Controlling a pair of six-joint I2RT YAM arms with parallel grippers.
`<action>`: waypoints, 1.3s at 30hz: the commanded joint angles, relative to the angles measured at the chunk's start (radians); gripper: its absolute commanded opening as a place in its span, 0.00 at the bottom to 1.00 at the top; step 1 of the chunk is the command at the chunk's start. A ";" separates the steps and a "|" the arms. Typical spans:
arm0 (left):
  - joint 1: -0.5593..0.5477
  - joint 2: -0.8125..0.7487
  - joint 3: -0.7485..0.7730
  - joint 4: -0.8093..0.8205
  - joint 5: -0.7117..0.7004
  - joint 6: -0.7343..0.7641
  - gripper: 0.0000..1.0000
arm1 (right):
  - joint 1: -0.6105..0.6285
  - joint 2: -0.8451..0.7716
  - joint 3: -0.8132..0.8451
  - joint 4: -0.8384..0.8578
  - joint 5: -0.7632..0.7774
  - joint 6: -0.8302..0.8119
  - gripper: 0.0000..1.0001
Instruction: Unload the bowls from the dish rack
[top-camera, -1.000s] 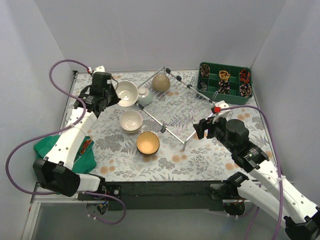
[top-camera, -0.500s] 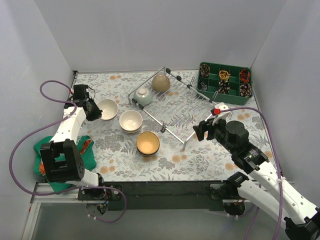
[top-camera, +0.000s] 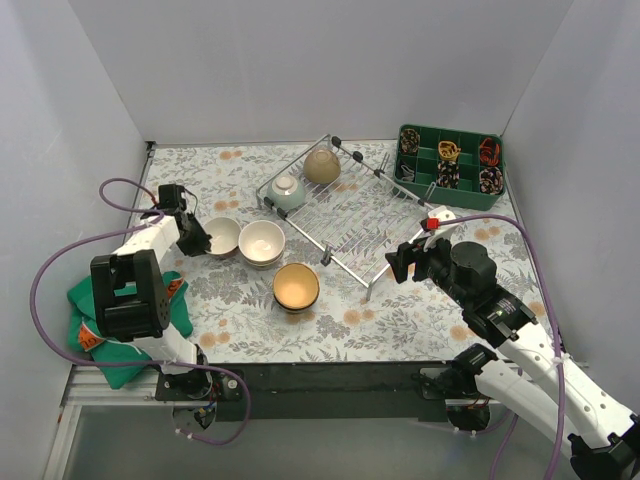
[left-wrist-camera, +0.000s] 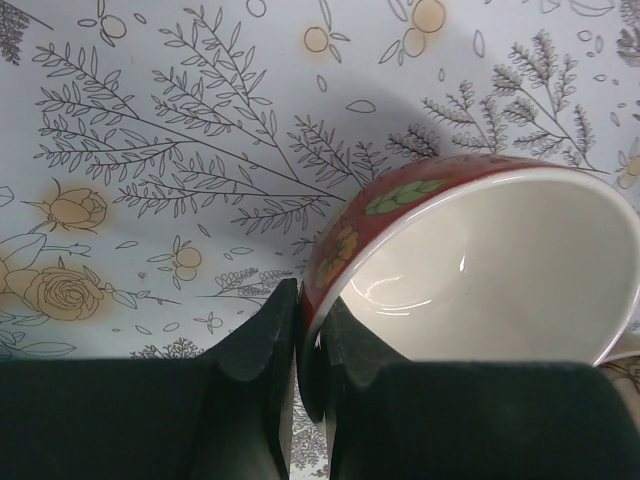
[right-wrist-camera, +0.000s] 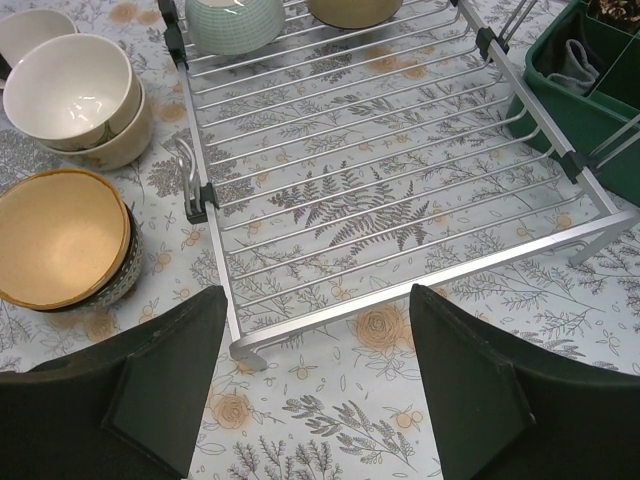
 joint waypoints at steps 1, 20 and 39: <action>0.021 -0.026 -0.011 0.076 -0.006 -0.005 0.00 | -0.001 0.000 -0.012 0.040 -0.005 -0.015 0.82; -0.010 -0.225 0.082 0.027 -0.101 0.046 0.94 | -0.001 -0.014 -0.012 0.040 -0.005 -0.013 0.82; -0.666 0.104 0.592 0.000 -0.633 0.468 0.98 | -0.001 -0.024 -0.022 0.039 0.005 -0.015 0.83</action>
